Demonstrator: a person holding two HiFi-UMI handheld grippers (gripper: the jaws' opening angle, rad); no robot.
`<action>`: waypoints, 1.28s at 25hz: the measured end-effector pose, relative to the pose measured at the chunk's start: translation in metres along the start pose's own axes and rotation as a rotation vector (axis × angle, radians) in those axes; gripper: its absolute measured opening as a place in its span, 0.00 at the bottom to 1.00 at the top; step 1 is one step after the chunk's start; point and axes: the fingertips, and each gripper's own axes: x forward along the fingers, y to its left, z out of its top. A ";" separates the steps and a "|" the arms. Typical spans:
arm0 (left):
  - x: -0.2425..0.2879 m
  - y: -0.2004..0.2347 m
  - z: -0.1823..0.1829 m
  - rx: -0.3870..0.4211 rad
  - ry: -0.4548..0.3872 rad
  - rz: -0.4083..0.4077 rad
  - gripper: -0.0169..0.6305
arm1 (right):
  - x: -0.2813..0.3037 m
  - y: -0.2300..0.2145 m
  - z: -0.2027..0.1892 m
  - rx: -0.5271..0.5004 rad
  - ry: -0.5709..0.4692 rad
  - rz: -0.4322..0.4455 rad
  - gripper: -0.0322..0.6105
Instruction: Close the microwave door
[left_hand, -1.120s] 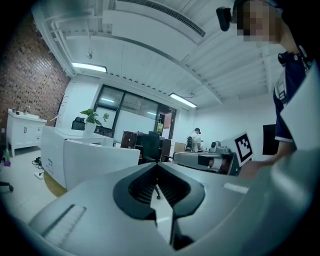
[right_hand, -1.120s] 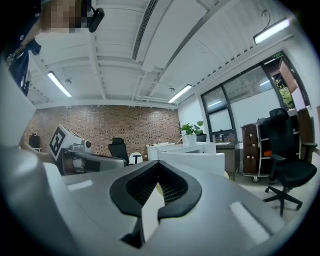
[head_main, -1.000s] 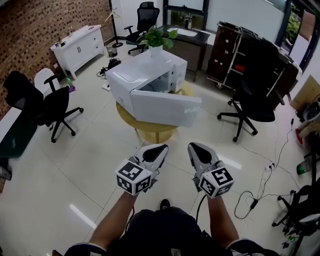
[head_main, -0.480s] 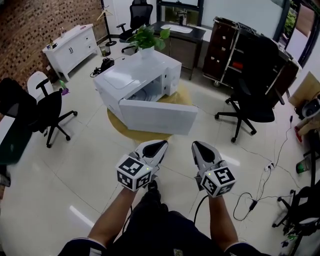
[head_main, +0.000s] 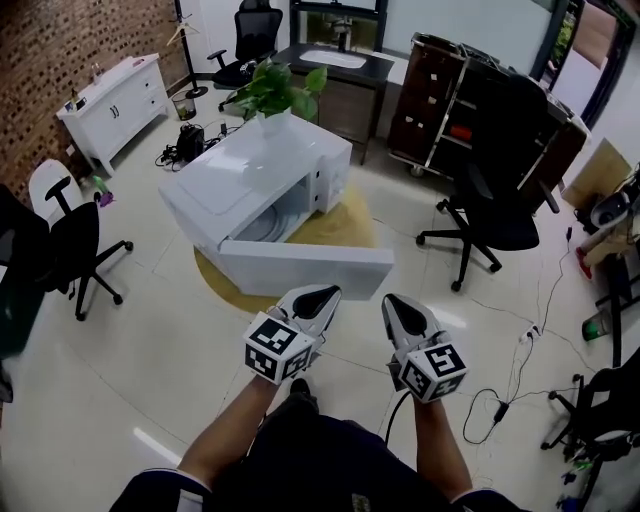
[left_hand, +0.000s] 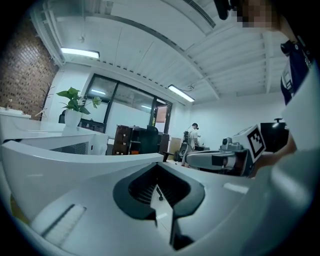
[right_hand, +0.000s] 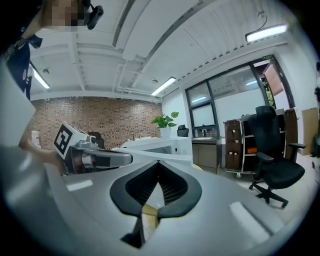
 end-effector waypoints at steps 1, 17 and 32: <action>0.003 0.003 0.000 -0.004 0.002 -0.006 0.05 | 0.005 -0.003 -0.002 0.004 0.008 -0.007 0.05; 0.016 0.038 0.001 -0.043 0.001 0.044 0.04 | 0.065 -0.051 -0.012 -0.017 0.081 -0.022 0.05; 0.021 0.067 0.017 -0.059 -0.028 0.236 0.05 | 0.127 -0.085 0.011 -0.085 0.083 0.125 0.05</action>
